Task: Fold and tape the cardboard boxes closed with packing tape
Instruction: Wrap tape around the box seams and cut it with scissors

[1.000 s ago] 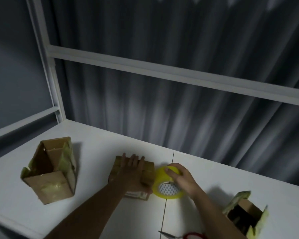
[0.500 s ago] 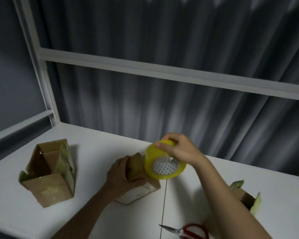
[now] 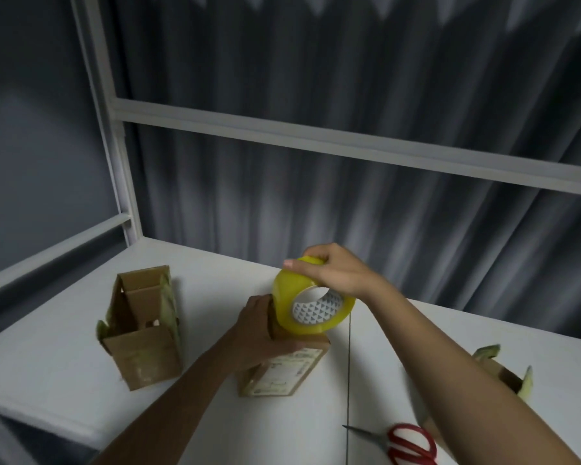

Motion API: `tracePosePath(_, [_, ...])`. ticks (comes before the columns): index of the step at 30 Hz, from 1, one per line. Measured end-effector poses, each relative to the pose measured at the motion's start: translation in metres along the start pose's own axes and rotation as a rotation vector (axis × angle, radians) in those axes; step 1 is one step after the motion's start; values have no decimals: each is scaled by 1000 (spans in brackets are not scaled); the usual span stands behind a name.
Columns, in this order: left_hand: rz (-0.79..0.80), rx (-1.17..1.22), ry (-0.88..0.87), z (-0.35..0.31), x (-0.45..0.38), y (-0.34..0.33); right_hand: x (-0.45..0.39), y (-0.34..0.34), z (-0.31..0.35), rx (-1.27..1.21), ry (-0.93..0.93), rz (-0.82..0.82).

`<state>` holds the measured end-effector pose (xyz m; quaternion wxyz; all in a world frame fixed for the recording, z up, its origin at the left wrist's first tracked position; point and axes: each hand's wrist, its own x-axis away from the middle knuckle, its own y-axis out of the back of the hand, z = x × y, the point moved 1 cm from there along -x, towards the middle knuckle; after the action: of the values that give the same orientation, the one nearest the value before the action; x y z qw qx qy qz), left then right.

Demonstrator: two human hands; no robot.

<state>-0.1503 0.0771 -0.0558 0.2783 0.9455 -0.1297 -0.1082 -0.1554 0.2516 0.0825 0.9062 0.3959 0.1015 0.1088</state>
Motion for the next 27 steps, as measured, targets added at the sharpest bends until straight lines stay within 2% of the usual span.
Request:
tracePosePath(4, [0, 22, -16, 5, 13, 9, 1, 3, 9, 46, -3, 44])
tracePosePath(5, [-13, 15, -11, 5, 18, 13, 2, 6, 8, 128, -4, 38])
tracePosePath(8, [8, 27, 0, 12, 30, 22, 12, 9, -9, 650, -48, 32])
tracePosePath(9, [19, 35, -8, 12, 33, 24, 16, 7, -19, 732, -84, 41])
tracePosePath(11, [29, 58, -4, 11, 36, 26, 21, -4, -40, 605, -184, 70])
tracePosePath(14, [59, 152, 29, 14, 42, 27, 24, -20, -54, 462, -212, 119])
tracePosePath(27, [75, 236, 128, 24, 51, 43, 2, -43, -57, 415, -188, 183])
